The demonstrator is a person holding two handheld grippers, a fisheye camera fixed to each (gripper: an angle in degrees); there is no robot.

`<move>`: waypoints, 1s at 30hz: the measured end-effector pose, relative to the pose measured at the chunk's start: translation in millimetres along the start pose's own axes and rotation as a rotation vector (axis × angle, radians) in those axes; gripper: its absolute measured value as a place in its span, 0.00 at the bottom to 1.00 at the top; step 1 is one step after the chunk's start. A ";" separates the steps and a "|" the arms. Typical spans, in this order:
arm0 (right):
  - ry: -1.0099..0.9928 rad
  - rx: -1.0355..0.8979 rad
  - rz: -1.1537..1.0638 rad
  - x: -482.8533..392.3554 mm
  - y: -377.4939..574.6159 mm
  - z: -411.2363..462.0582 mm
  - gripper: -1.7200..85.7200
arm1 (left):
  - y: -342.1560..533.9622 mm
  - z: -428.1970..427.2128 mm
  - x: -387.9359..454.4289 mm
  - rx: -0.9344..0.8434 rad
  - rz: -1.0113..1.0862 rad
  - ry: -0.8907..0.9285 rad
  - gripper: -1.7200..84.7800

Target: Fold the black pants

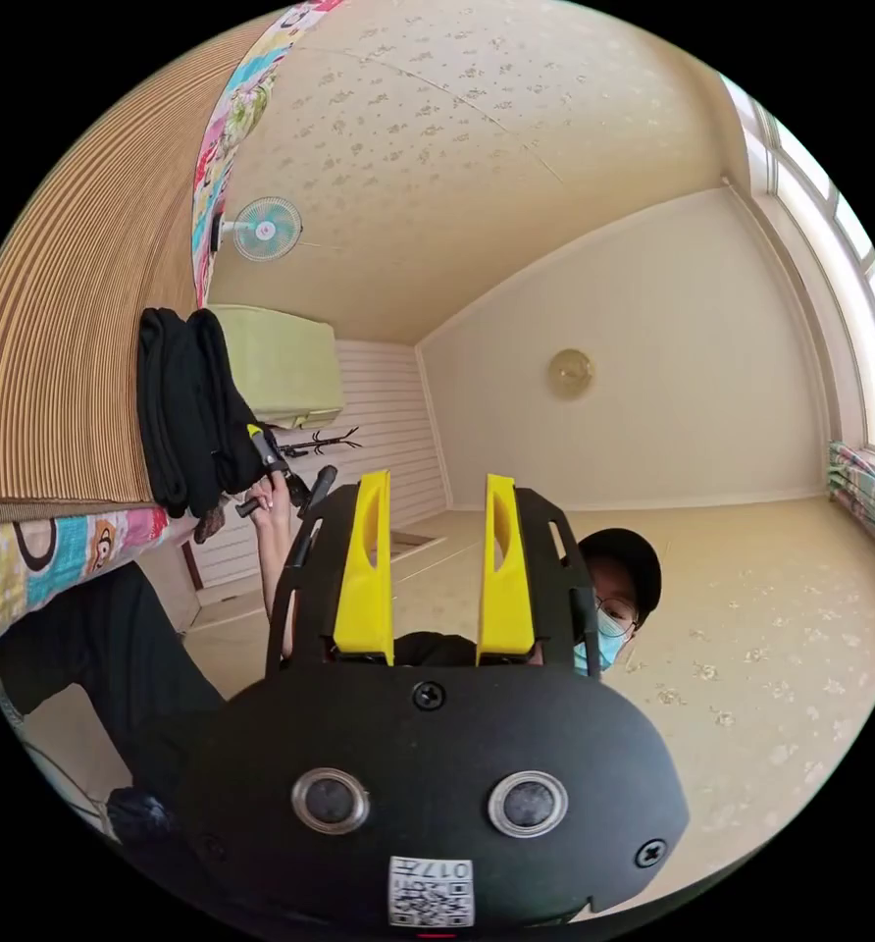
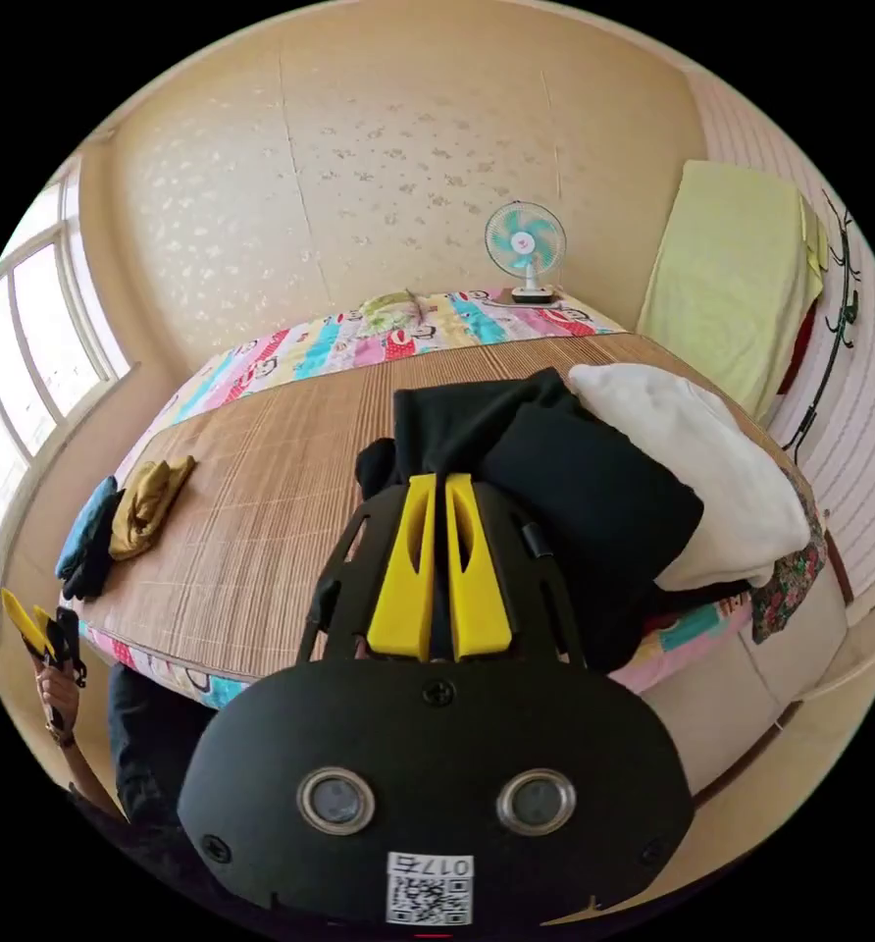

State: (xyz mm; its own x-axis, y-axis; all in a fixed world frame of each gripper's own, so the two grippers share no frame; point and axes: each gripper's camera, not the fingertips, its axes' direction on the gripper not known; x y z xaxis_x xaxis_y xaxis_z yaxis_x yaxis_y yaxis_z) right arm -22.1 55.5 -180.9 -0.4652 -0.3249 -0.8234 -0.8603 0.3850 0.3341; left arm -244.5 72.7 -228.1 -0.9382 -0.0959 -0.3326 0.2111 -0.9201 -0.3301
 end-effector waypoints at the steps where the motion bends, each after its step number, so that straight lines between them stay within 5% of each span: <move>1: -0.074 0.016 -0.011 -9.4 -6.1 -2.8 0.05 | 0.2 0.9 -0.4 0.001 0.004 -0.006 0.18; 7: -0.454 -0.064 -0.374 -180.6 -11.0 19.4 0.04 | 7.5 12.8 -14.6 0.009 0.050 -0.150 0.18; 12: -0.735 -0.331 -0.643 -278.6 110.2 44.7 0.05 | 24.0 11.1 -33.7 0.072 0.110 -0.574 0.18; 18: -0.635 -0.323 -0.649 -245.2 212.6 -1.2 0.04 | 28.2 66.5 -88.5 -0.028 0.242 -1.116 0.18; 23: -0.750 -0.426 -0.677 -210.4 194.6 -36.1 0.03 | -6.5 145.0 -205.1 -0.228 0.269 -1.246 0.20; 26: -0.831 -0.402 -0.627 -177.9 179.0 -63.7 0.04 | -29.9 166.4 -302.1 -0.336 0.076 -1.432 0.20; 30: -0.778 -0.290 -0.422 -129.2 145.7 -93.9 0.08 | -12.6 167.3 -350.7 -0.326 0.103 -1.421 0.12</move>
State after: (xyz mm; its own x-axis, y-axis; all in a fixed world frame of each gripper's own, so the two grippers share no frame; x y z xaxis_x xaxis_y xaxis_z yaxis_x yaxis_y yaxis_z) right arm -106.9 72.4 17.2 0.0780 0.3223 -0.9434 -0.9937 0.1019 -0.0473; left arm 36.0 54.3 40.6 -0.3497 -0.6188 0.7034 0.1631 -0.7796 -0.6047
